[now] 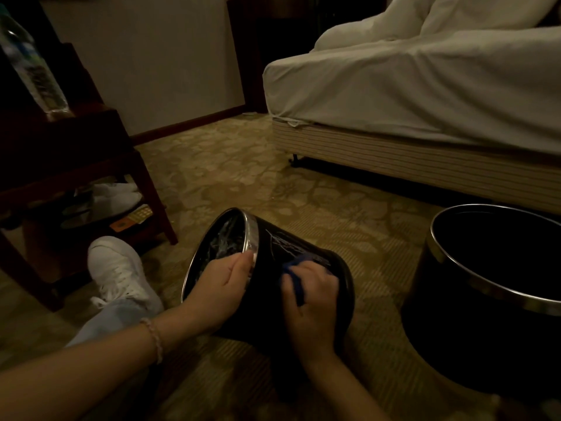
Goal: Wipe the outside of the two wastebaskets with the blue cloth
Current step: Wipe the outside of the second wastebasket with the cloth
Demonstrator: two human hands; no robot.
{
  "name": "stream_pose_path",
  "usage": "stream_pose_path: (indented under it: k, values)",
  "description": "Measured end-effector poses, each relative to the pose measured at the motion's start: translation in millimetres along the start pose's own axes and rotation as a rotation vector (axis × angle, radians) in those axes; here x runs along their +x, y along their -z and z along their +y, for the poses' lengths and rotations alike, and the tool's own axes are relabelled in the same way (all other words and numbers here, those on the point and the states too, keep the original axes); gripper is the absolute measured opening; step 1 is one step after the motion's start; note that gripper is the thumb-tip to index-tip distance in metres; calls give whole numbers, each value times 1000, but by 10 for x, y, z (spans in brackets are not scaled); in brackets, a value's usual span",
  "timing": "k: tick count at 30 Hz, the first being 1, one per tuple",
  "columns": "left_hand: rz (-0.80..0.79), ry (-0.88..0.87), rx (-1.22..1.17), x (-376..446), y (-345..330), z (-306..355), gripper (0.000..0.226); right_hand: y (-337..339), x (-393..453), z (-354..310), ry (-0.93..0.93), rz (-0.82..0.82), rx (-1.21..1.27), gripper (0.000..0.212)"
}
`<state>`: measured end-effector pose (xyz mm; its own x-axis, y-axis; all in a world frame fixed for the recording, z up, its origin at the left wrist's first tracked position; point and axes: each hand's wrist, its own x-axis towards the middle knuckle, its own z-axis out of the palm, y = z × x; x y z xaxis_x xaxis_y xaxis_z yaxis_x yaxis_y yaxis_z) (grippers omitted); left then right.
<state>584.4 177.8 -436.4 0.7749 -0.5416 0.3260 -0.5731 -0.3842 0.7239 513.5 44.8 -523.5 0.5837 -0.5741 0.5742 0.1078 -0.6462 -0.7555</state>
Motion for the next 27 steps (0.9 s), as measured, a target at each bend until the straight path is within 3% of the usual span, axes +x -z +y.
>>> stream_pose_path:
  k: [5, 11, 14, 18, 22, 25, 27]
  values:
    - [-7, 6, -3, -23, 21, -53, 49, -67, 39, -286, 193, -71, 15, 22]
    - [-103, 131, -170, -89, 138, -65, 47, 40, 214, 315, -44, -27, -43, 17]
    - [-208, 307, -279, -85, 157, -64, 43, 61, 191, 376, -26, -46, -57, 18]
    - [-231, 533, -347, 93, 327, 9, 48, 21, 224, 365, 3, -95, -78, 17]
    - [-7, 740, -472, 360, 382, 24, 48, -37, 164, 318, 29, -171, -116, 19]
    - [55, 850, -507, 459, 439, -37, 70, -60, 83, 337, 17, -169, -129, 16]
    - [65, 812, -507, 461, 467, 3, 53, -55, 5, 404, 10, -129, -125, 18]
